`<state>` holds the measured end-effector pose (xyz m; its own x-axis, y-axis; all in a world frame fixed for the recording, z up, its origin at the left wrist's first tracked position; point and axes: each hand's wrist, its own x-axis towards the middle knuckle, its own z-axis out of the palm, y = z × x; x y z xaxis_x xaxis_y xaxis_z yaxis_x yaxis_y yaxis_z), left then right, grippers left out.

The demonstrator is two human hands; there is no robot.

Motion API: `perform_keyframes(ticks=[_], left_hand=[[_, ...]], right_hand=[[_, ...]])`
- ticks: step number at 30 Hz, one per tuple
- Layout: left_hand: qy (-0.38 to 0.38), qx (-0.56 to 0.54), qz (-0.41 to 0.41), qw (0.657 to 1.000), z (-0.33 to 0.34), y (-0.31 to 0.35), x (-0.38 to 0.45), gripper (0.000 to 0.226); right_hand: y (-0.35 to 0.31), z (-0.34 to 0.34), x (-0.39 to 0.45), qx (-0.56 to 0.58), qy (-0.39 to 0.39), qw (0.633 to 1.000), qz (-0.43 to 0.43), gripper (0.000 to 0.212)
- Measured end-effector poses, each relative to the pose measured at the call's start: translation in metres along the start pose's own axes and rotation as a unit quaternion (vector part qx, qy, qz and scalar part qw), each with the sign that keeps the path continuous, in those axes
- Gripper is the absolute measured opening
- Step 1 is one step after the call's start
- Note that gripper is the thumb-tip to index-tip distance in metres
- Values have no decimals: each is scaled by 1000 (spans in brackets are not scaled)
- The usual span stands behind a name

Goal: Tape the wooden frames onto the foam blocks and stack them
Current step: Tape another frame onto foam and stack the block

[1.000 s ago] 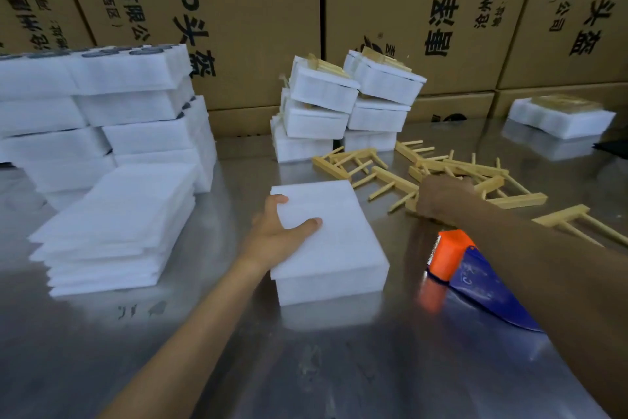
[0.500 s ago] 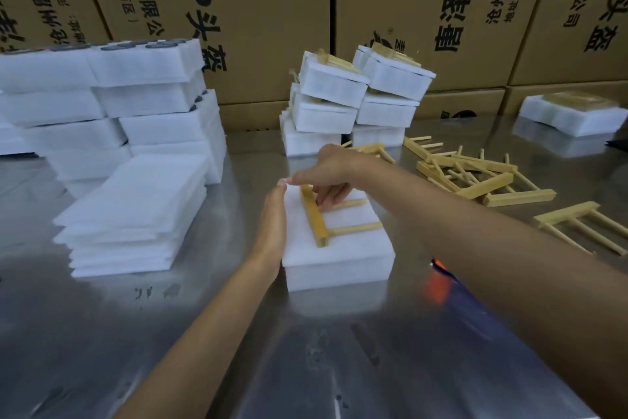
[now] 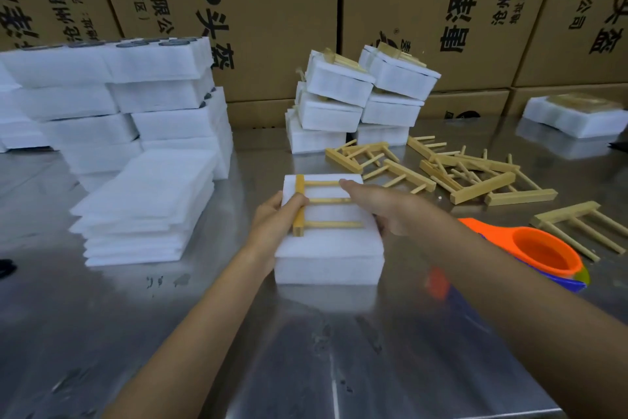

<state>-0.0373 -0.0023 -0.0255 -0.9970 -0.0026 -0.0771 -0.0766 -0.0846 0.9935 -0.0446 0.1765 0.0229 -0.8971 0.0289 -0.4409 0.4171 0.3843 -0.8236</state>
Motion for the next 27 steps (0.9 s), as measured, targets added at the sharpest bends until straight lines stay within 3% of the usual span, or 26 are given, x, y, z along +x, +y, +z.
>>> perform_keyframes(ticks=[5,10,12,14,15,16,18,21,23,27], left_hand=[[4,24,0,1000,-17,-1,-7,21],[14,68,-2,998,-18,-3,-11,39],[10,84,-8,996,-20,2,-9,33],[-9,88,-24,996,-22,8,-7,22],[-18,90,-34,995,-24,11,-5,20],[-26,94,-41,994,-25,12,-4,19],[-32,99,-48,993,-26,15,-2,19],[-28,82,-55,995,-23,14,0,18],[-21,61,-60,996,-20,15,-2,10],[-8,49,-71,996,-18,17,-4,10]], right_hand=[[3,9,-2,-8,-33,999,-19,68],[5,9,-9,-61,-14,998,-18,74],[4,3,-16,-112,1,993,-20,76],[6,-8,-26,-182,42,981,-59,64],[10,-14,-31,-191,67,973,-114,47],[18,-20,-37,-189,99,961,-178,32],[44,-36,-51,-229,209,915,-260,23],[99,-60,-70,-367,430,789,-241,28],[131,-71,-79,-403,515,728,-206,35],[150,-72,-79,-393,570,701,-169,35]])
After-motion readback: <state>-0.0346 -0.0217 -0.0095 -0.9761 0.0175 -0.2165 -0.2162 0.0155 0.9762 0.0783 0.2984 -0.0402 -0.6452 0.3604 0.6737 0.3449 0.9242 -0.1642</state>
